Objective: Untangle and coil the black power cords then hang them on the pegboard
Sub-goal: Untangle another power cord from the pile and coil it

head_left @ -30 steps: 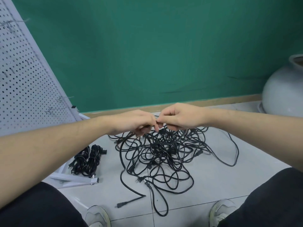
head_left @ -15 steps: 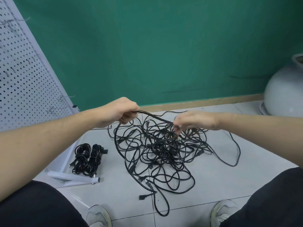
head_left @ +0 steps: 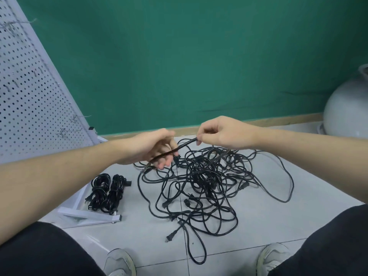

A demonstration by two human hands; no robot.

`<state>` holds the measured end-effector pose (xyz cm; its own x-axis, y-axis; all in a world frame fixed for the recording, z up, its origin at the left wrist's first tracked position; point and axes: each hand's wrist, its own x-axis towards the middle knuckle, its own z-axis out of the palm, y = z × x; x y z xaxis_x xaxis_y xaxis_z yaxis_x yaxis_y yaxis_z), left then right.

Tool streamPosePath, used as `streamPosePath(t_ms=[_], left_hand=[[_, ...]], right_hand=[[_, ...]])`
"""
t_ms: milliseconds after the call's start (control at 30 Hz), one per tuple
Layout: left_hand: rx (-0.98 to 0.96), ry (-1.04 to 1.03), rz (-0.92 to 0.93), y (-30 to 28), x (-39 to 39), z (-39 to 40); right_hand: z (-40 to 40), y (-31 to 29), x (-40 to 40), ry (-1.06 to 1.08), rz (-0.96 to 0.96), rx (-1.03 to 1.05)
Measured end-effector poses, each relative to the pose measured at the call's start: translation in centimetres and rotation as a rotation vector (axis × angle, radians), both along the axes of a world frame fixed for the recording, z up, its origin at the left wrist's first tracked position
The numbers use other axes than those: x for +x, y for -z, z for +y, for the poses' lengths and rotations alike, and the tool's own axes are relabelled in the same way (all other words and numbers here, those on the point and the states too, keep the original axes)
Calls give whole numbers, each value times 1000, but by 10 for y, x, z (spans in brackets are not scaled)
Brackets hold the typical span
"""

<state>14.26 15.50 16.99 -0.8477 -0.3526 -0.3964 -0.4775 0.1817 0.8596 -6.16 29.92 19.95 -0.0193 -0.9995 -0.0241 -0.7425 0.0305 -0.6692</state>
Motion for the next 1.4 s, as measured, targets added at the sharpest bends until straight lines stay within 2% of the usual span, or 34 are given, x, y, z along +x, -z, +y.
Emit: streamPosePath(t_ms=[100, 200, 300, 367, 500, 633, 700, 767, 833, 967, 1100, 1200, 1300, 1400], left_hand=[[-162, 35, 39, -9, -21, 22], [-257, -7, 80, -16, -27, 26], [-240, -67, 166, -22, -25, 19], [-219, -38, 209, -25, -21, 18], [-177, 28, 247, -25, -15, 15], [-157, 40, 186, -27, -6, 6], [-175, 24, 107, -24, 1, -2], [-241, 4, 28, -18, 6, -9], [-299, -14, -27, -10, 9, -12], [-233, 24, -28, 2, 16, -14], [-117, 45, 49, -4, 6, -5], [-207, 79, 64, -12, -14, 17], [-343, 25, 101, -20, -28, 32], [-394, 5, 129, -29, -30, 35]], right_hand=[[-4, 6, 10, -18, 18, 33], [-2, 12, 6, -21, -128, 90], [5, 21, -2, -108, -41, 220], [8, 30, -9, -142, 22, 300], [5, 44, -23, -161, 92, 274], [4, 41, -44, -135, 118, 228], [4, 30, -54, -54, 40, 160], [4, 22, -57, 5, -190, 98], [4, 17, -52, -4, -295, 42], [-1, 1, -32, -2, -168, -51], [2, -5, -9, -88, 91, 7], [0, 0, 3, -121, 153, 28], [0, 5, 4, -104, 7, 88], [2, 17, -1, -138, 111, 220]])
